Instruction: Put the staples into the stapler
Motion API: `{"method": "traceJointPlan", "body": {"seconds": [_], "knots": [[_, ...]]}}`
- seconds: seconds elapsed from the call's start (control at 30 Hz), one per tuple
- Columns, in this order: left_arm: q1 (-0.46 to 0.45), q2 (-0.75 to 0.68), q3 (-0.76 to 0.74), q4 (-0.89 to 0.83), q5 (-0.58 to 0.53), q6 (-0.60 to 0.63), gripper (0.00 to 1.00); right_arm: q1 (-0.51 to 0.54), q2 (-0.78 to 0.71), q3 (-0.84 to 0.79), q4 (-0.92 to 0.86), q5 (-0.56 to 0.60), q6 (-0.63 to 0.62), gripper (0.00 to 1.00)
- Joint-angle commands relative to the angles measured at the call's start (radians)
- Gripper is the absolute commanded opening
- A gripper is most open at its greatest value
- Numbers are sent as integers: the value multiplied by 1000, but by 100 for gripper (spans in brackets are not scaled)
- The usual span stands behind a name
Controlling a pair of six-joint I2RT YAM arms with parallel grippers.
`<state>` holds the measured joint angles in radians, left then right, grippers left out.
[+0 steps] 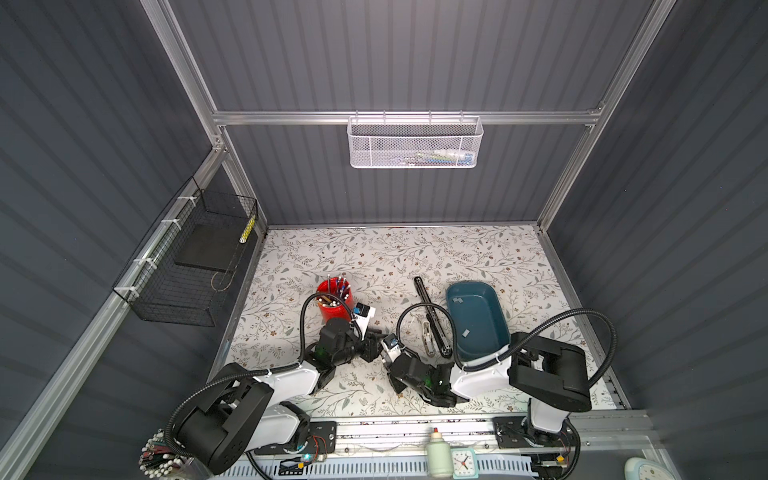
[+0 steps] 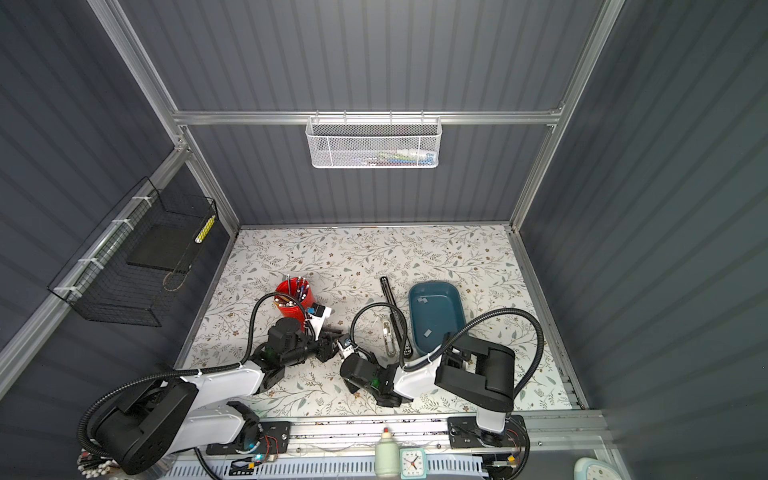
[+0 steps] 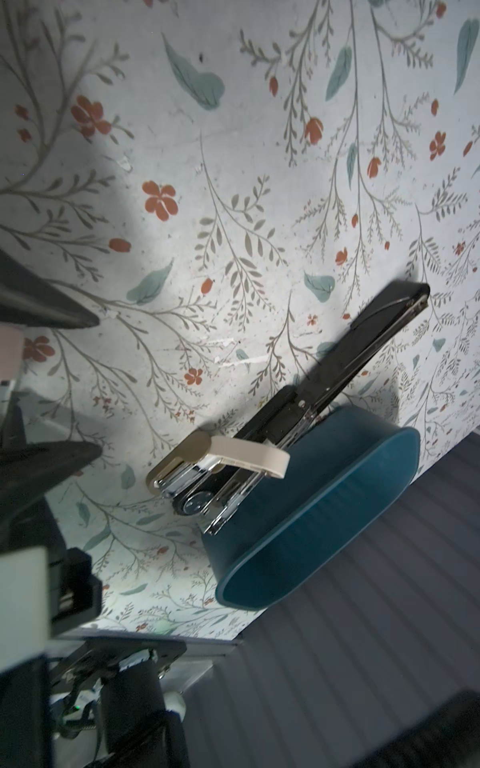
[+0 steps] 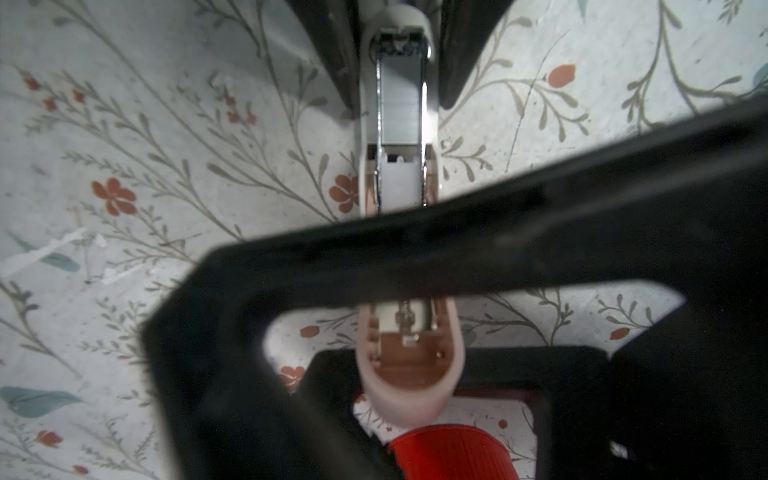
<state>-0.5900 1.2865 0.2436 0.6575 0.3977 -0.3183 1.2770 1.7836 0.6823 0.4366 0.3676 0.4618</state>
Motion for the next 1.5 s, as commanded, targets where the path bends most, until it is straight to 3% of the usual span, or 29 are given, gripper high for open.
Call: {"method": "traceJointPlan", "body": {"seconds": [0.0, 0.17, 0.43, 0.63, 1.0, 1.27, 1.47], "knots": [[-4, 25, -10, 45, 126, 46, 43, -14, 22, -7, -64, 7, 40, 19], [-8, 88, -16, 135, 212, 35, 47, -27, 14, -6, -64, 31, 60, 19], [-59, 70, -41, 163, 211, 65, 62, -48, 4, 3, -84, 66, 65, 19], [-142, 41, -17, 73, 150, 117, 49, -67, -22, -12, -82, 75, 72, 19], [-152, 12, -16, 34, 93, 123, 30, -77, -53, -102, 55, 41, 39, 19], [-162, 72, 2, 72, 129, 134, 26, -78, -47, -108, 89, 33, 21, 19], [-162, 40, -3, 22, -14, 123, 33, -78, -74, -124, 89, 51, 12, 29]]}}
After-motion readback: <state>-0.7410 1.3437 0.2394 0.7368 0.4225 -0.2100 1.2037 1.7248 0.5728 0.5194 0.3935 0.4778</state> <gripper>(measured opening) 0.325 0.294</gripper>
